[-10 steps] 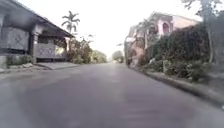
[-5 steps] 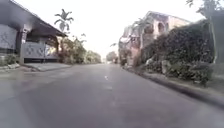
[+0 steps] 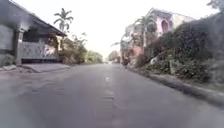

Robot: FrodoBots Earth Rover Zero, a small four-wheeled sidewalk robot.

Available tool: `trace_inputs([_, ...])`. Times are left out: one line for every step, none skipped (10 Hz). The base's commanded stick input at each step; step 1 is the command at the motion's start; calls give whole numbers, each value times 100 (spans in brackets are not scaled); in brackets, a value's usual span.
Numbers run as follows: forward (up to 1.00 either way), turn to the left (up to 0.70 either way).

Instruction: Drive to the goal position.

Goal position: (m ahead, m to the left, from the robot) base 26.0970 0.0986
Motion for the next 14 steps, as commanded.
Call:
trace_inputs([100,0])
trace_inputs([100,0])
trace_inputs([100,0])
trace_inputs([100,0])
trace_inputs([100,-25])
trace_inputs([100,-39])
trace_inputs([100,-40])
trace_inputs([100,-40])
trace_inputs([100,0])
trace_inputs([100,0])
trace_inputs([100,0])
trace_inputs([100,0])
trace_inputs([100,0])
trace_inputs([100,0])
